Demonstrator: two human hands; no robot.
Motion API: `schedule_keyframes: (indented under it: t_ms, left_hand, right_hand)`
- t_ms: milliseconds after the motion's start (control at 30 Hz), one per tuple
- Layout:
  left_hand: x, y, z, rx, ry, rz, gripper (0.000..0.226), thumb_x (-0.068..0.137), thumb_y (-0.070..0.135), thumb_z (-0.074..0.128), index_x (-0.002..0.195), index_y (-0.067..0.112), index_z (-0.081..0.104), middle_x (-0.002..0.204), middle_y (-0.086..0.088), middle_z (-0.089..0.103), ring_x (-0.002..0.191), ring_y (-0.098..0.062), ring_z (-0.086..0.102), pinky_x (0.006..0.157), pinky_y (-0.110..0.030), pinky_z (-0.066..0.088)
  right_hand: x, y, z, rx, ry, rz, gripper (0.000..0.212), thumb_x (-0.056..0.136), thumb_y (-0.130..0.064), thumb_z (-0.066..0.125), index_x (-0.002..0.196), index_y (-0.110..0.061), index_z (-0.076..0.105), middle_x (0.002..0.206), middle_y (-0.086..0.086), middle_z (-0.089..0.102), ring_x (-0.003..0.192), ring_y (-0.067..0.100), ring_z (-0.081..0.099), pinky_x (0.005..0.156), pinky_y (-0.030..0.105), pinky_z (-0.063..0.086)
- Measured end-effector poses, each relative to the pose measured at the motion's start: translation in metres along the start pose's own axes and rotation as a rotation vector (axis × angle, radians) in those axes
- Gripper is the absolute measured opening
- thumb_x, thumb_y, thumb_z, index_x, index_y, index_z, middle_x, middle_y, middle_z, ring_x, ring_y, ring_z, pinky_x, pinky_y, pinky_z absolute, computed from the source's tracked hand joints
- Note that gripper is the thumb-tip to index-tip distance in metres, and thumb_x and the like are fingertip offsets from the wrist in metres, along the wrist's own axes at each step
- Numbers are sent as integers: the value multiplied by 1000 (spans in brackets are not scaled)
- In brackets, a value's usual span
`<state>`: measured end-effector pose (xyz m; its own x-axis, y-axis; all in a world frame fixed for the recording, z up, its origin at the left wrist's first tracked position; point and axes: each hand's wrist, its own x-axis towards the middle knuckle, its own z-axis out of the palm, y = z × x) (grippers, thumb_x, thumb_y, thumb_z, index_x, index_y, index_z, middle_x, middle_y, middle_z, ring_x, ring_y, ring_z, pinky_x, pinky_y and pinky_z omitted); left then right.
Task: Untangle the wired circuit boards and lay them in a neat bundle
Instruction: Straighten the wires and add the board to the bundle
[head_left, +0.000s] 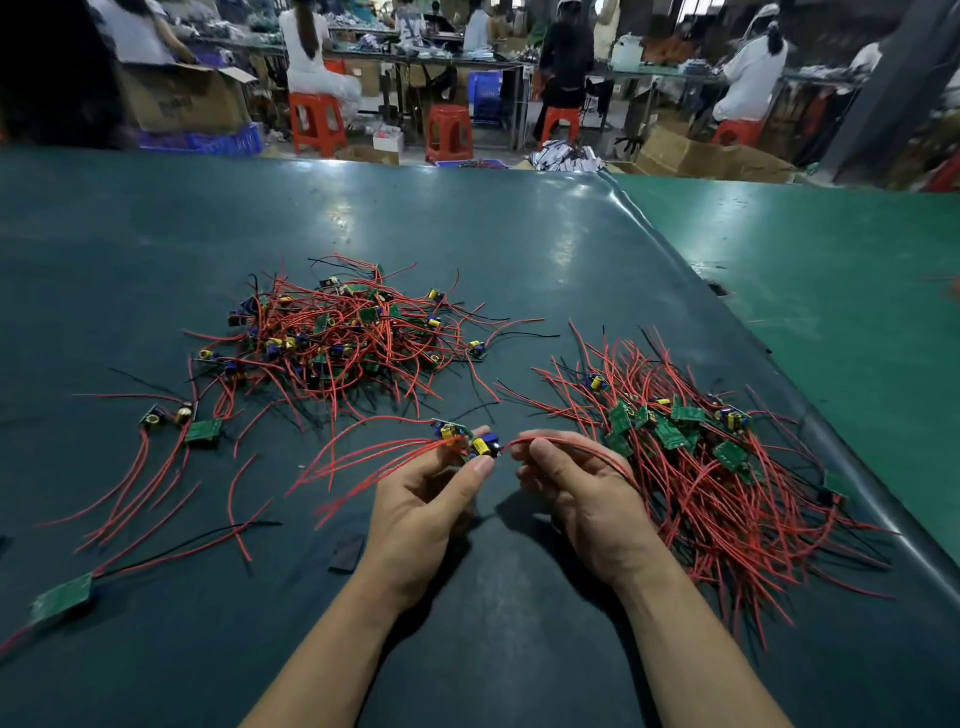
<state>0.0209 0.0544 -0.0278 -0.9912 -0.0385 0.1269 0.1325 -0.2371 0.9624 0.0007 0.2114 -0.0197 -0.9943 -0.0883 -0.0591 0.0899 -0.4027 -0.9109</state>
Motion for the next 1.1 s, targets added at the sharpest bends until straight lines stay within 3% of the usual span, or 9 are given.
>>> schedule_keyframes:
  t_ms: [100, 267, 400, 500, 600, 700, 767, 933, 1100]
  left_hand:
    - [2, -1, -2, -74, 33, -61, 33, 73, 33, 78, 103, 20, 76, 61, 2, 52, 51, -9, 43, 45, -17, 34]
    - [3, 1, -5, -103, -10, -105, 35, 70, 45, 74, 87, 14, 78, 74, -2, 65, 65, -19, 58, 59, -30, 48]
    - [7, -3, -5, -62, 6, -77, 36, 79, 39, 68, 89, 6, 79, 119, 3, 70, 116, -25, 62, 92, -44, 53]
    - [6, -3, -3, 2, 9, -61, 42, 75, 51, 66, 85, 13, 80, 131, 19, 60, 124, -20, 58, 100, -42, 46]
    - [6, -4, -3, 156, 81, 29, 31, 75, 61, 61, 84, 38, 79, 133, 13, 60, 133, -12, 48, 113, -44, 34]
    - [6, -3, -1, 32, 139, 48, 32, 75, 54, 66, 101, 38, 75, 122, 19, 65, 127, -17, 54, 107, -50, 42]
    - [7, -3, -2, -76, 110, 22, 48, 72, 47, 73, 118, 32, 68, 121, 8, 68, 117, -21, 62, 97, -48, 50]
    - [9, -5, -5, -123, 114, -15, 50, 60, 12, 83, 108, 15, 67, 100, -4, 73, 88, -12, 70, 76, -19, 54]
    - [7, 0, -5, -149, 85, -45, 49, 63, 14, 79, 110, 10, 66, 87, 0, 74, 81, -9, 69, 72, -18, 52]
  right_hand:
    - [0, 2, 0, 23, 42, -20, 16, 68, -22, 73, 81, -15, 80, 81, 9, 75, 65, 13, 68, 60, 21, 54]
    - [0, 0, 1, -18, -85, -41, 32, 70, -21, 75, 101, -23, 78, 93, 5, 76, 72, 14, 70, 67, 21, 55]
    - [-1, -3, 1, 60, -94, -12, 26, 71, -27, 71, 92, -17, 80, 98, 6, 76, 76, 17, 72, 67, 22, 56]
    - [-1, -7, 2, 119, -75, -4, 17, 77, -19, 66, 87, -13, 79, 100, 7, 76, 74, 20, 73, 65, 23, 56]
    - [-2, -10, 4, 269, -49, 63, 20, 83, -15, 57, 78, -17, 77, 99, 10, 75, 67, 21, 72, 58, 24, 56]
    - [-2, -12, 2, 372, -13, 84, 19, 84, -15, 55, 78, -18, 72, 95, 11, 75, 69, 22, 72, 59, 25, 57]
    - [-2, -11, 1, 395, 0, 82, 12, 85, -14, 55, 86, -16, 67, 88, 12, 74, 71, 24, 72, 61, 27, 58]
    - [-3, -6, 0, 254, -77, 95, 23, 77, -3, 62, 98, -10, 69, 94, 11, 73, 72, 19, 71, 65, 24, 57]
    - [-2, 5, 5, 76, -16, -18, 16, 73, -3, 67, 85, -8, 76, 84, 11, 73, 68, 14, 67, 65, 21, 55]
